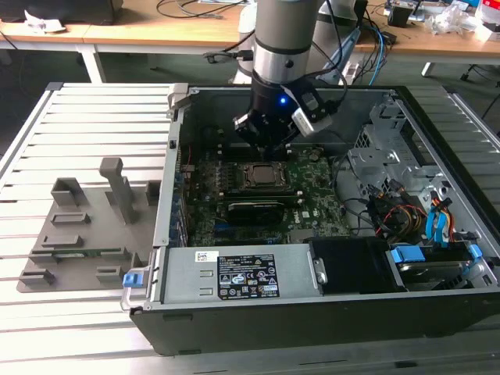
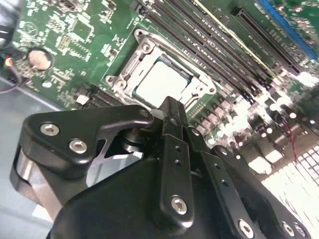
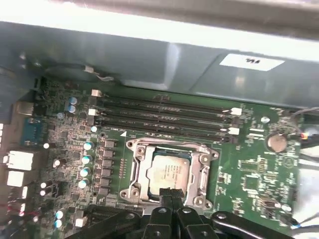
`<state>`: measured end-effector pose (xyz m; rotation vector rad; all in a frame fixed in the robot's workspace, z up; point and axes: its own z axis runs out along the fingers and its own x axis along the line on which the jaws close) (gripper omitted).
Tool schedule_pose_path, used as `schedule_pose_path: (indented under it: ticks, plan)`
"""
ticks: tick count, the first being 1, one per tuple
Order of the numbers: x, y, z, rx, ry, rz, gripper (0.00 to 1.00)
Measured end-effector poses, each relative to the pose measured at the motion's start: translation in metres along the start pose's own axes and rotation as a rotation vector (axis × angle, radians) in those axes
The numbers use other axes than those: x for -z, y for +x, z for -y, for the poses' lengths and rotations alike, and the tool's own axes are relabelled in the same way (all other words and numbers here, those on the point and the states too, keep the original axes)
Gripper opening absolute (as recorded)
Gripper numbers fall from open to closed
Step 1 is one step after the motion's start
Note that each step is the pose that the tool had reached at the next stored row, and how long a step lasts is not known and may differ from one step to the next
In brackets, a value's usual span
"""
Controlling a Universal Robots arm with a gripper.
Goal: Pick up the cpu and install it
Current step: 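Install the second cpu locking lever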
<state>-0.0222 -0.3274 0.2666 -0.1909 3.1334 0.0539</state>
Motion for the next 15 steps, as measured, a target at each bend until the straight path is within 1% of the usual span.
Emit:
schedule_pose_path:
  ticks: [1, 2, 4, 5, 7, 15]
  plan:
    - [0.0062, -0.0003, -0.0003, 0.0, 0.0008, -0.0001, 0.11]
    - [0.0145, -0.0006, -0.0009, 0.0, 0.0016, -0.0001, 0.11]
    - [0.0238, -0.0007, -0.0013, 0.0, 0.002, -0.0002, 0.11]
    - [0.027, -0.0008, -0.0014, 0.0, 0.0019, -0.0001, 0.11]
    - [0.0307, -0.0008, -0.0015, 0.0, 0.002, -0.0002, 0.11]
    - [0.0312, -0.0008, -0.0015, 0.0, 0.0019, -0.0002, 0.11]
